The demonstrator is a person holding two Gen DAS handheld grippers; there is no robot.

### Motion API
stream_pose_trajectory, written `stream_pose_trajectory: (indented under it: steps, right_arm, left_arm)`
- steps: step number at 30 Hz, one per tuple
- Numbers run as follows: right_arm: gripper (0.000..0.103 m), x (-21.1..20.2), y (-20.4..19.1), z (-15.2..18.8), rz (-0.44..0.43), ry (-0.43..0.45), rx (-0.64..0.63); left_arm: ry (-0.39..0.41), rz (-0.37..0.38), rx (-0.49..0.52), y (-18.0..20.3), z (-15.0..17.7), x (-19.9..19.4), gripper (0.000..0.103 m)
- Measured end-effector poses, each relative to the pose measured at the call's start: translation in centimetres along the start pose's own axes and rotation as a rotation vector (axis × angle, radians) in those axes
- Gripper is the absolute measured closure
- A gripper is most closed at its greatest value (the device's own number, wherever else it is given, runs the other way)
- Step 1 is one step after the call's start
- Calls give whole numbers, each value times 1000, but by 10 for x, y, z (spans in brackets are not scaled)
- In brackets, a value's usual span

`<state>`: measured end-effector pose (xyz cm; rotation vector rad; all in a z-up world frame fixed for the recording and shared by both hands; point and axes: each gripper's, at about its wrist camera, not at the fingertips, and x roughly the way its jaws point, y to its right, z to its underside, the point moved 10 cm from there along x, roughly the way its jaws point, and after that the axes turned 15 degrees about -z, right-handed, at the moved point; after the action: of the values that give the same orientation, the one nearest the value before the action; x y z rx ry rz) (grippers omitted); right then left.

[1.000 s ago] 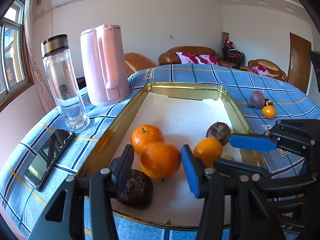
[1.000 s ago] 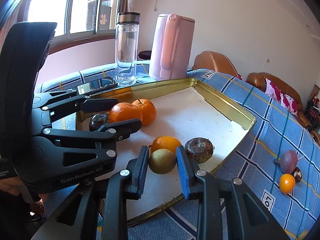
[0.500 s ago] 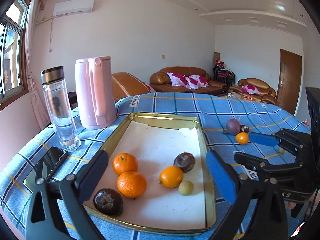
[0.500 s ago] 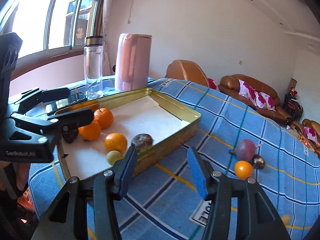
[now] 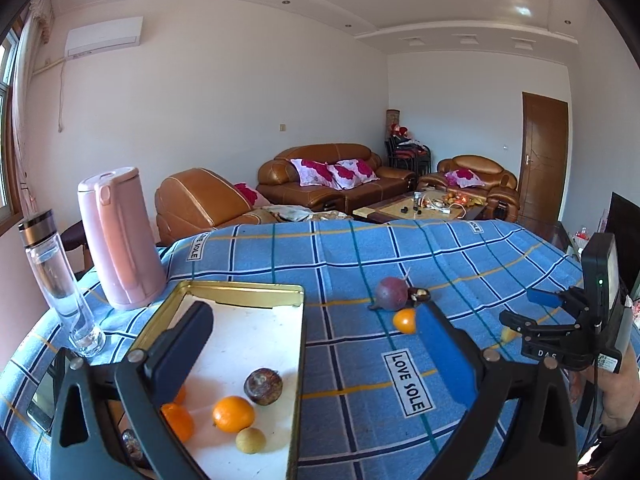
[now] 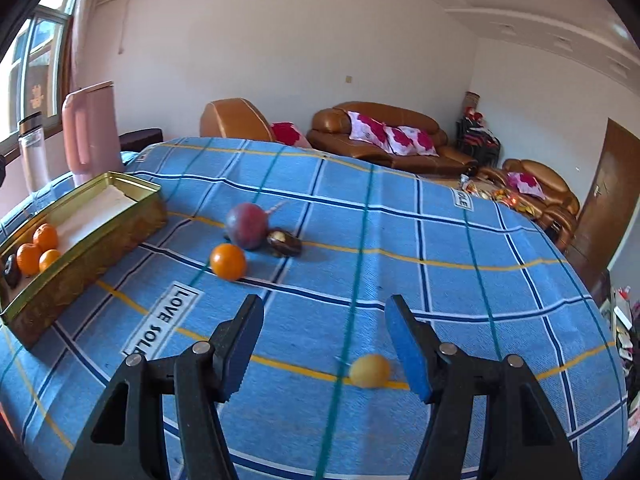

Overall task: Organize fruits
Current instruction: 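Grasp the small yellow fruit with the right gripper while the left gripper grasps the orange oval fruit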

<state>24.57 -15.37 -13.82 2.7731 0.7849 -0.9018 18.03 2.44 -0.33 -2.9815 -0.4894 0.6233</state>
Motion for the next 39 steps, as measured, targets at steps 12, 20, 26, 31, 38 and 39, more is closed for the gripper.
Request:
stream_pose_trajectory:
  steps: [12,20,26,31,38,39]
  right_arm:
    - [54,11,45,39,-35,-112,120]
    - [65,26,35,50,-90,-196,92]
    - [73,37,26,52,-97,-237,61]
    - [73,28,20,34,-83,-193,57]
    - [73,30,22,-4,-16,-134,54]
    - [73,32,24,-8,-16,-124,66]
  left_arm:
    - [-81,2,31,80,-12,57,0]
    - [-178,16,67,112,22,101,0]
    - [-237,59,103,128,36,118,0]
    - [-293,85,125,143,50,134,1]
    - [-380,139,135,158,69,159,8]
    - [-387,141,137,158,71,162,9]
